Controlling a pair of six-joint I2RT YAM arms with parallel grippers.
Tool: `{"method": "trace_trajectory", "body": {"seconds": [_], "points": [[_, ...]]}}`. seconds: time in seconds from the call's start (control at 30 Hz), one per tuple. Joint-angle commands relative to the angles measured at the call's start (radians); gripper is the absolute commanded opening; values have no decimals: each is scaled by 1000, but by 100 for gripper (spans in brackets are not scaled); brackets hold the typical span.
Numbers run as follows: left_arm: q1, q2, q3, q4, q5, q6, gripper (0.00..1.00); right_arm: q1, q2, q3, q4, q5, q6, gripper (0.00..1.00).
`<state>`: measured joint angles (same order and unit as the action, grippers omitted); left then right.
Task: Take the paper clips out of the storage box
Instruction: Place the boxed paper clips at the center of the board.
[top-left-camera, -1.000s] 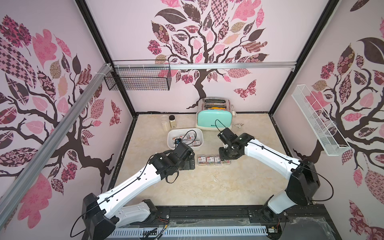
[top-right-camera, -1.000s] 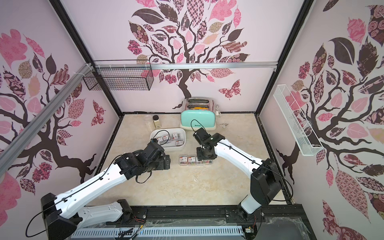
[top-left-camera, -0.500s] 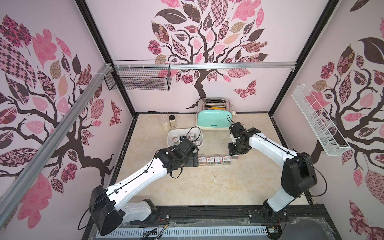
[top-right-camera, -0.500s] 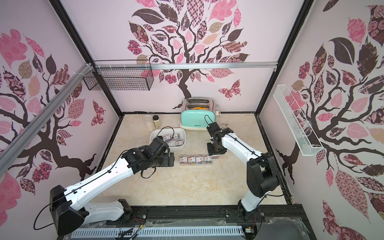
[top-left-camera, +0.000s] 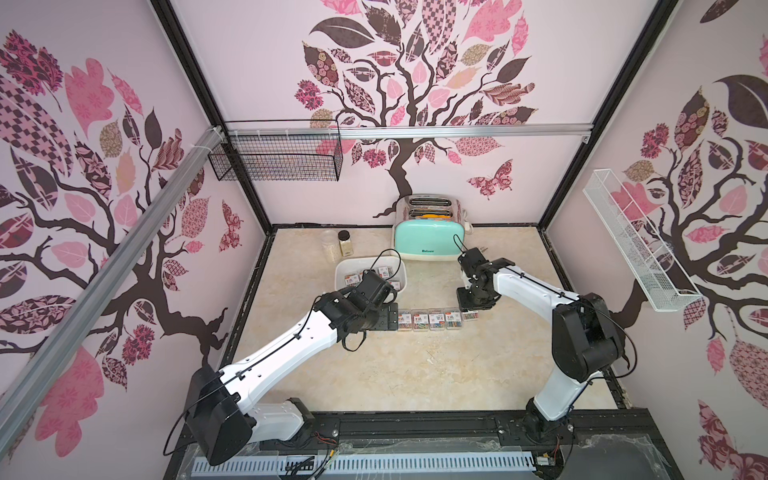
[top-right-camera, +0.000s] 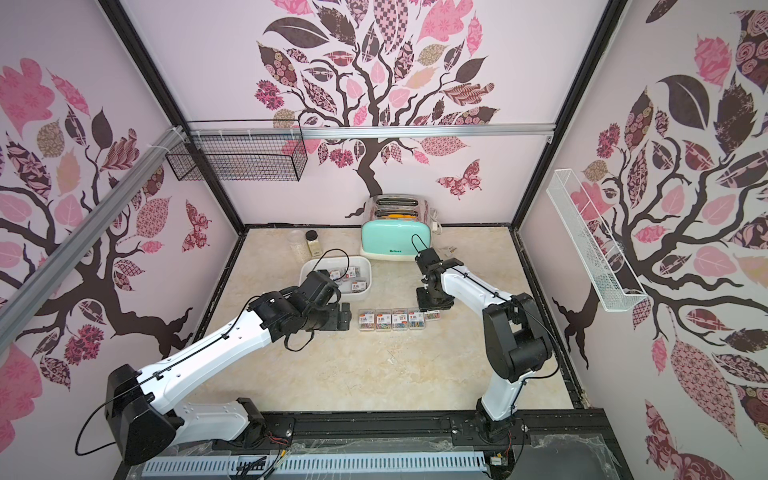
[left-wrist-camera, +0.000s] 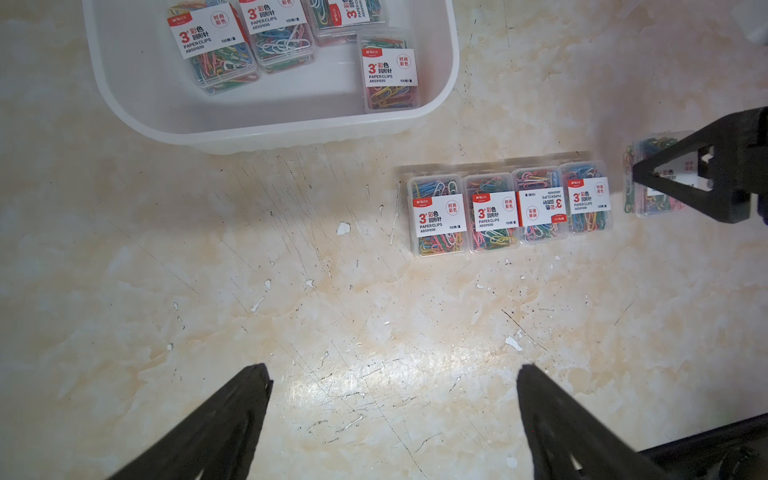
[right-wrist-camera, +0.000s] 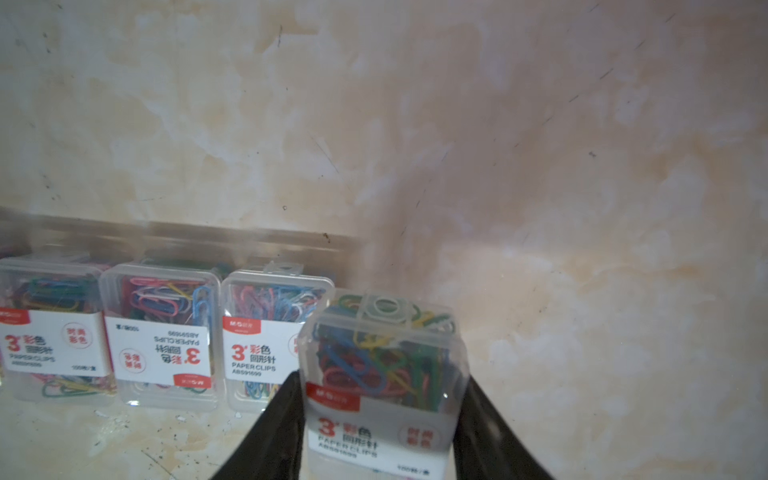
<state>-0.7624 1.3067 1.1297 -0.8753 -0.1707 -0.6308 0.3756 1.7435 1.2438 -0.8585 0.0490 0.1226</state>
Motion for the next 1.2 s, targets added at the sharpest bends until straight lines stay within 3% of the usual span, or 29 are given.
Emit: {"method": "trace_trajectory", "body": {"seconds": [0.0, 1.17], "points": [[8, 13, 22, 14, 17, 22, 98, -13, 29, -5, 34, 11, 0, 44], [18, 82, 57, 37, 38, 30, 98, -45, 54, -69, 79, -53, -6, 56]]}}
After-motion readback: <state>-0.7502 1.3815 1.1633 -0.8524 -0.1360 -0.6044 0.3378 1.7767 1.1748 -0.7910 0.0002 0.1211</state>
